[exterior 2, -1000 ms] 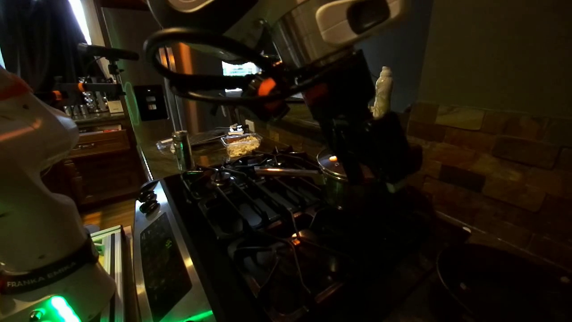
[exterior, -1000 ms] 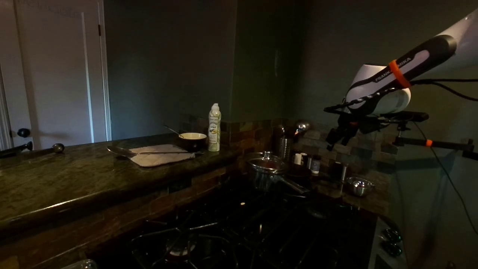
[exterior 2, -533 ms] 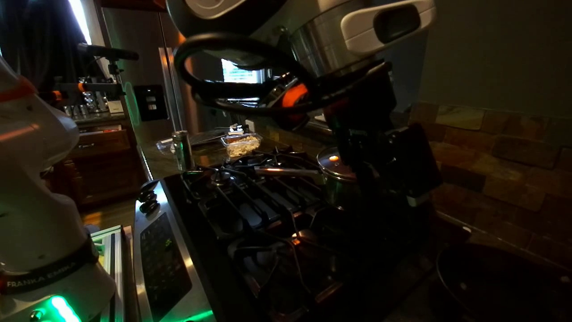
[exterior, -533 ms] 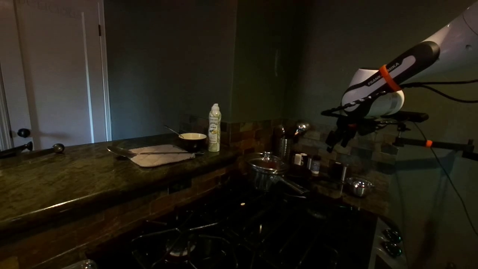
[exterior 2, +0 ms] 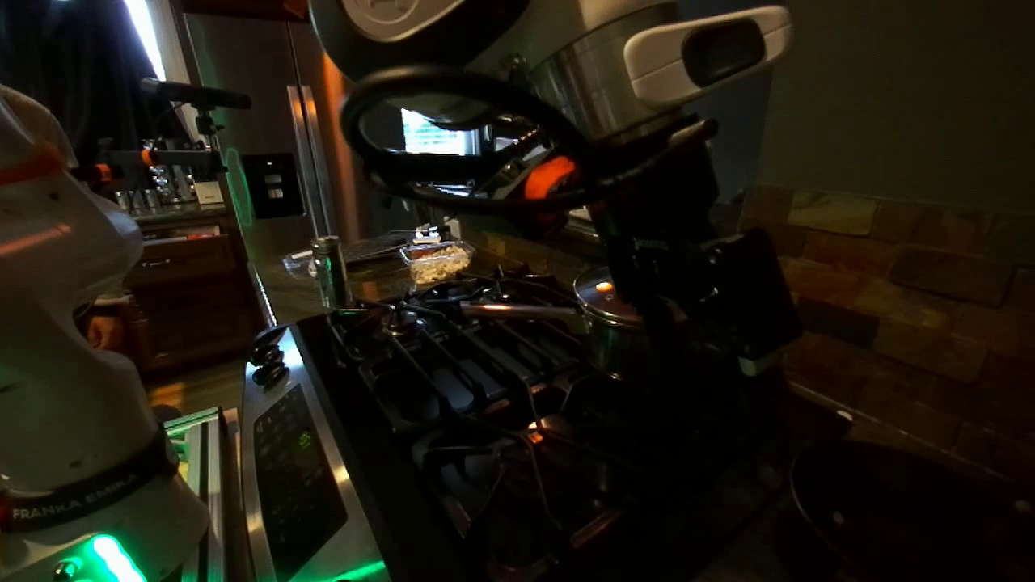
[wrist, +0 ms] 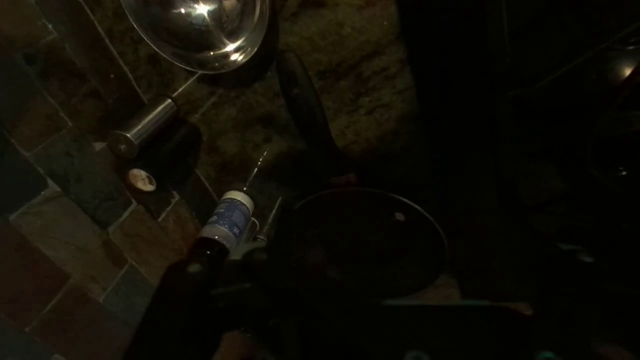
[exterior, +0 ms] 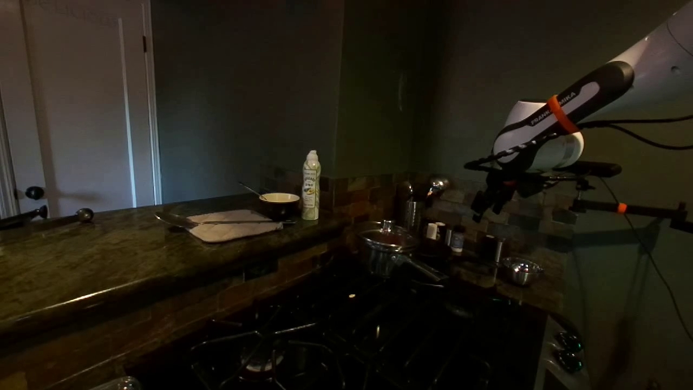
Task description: Move the black pan to the back left plate of the stove.
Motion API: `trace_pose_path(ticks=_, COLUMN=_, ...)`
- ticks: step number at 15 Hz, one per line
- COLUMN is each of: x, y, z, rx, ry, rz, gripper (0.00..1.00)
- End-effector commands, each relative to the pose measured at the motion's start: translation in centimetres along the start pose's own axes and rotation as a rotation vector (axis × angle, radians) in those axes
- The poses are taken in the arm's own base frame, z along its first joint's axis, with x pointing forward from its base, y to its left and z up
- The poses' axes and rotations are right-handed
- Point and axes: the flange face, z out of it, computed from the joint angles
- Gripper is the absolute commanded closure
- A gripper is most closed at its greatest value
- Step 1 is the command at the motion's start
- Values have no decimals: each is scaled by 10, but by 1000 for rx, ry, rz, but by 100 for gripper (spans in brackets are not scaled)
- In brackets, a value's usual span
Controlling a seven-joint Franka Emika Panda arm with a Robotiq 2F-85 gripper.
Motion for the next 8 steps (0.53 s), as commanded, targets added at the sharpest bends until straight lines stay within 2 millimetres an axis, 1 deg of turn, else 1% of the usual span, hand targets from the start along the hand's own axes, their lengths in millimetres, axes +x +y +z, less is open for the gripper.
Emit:
trace_pose_path(ticks=1, x=24, y=-13, z=30, rx=39, ry=-20, rz=-89, gripper=0)
trace_pose_path(ticks=2, x=34, y=-22, z=43, rx=62, ry=-27, rz=-115, gripper=0)
trace_pose_path(ticks=4, x=51, y=-31, z=69, rx=78, ry=-45, rz=-160, gripper=0)
trace_pose_path(ticks=6, x=66, y=-28, z=94, rx=103, ry=-80, rz=-201, gripper=0)
trace_pose_path(ticks=8, x=77, y=-14, z=122, rx=104, ry=-92, rz=-235, gripper=0)
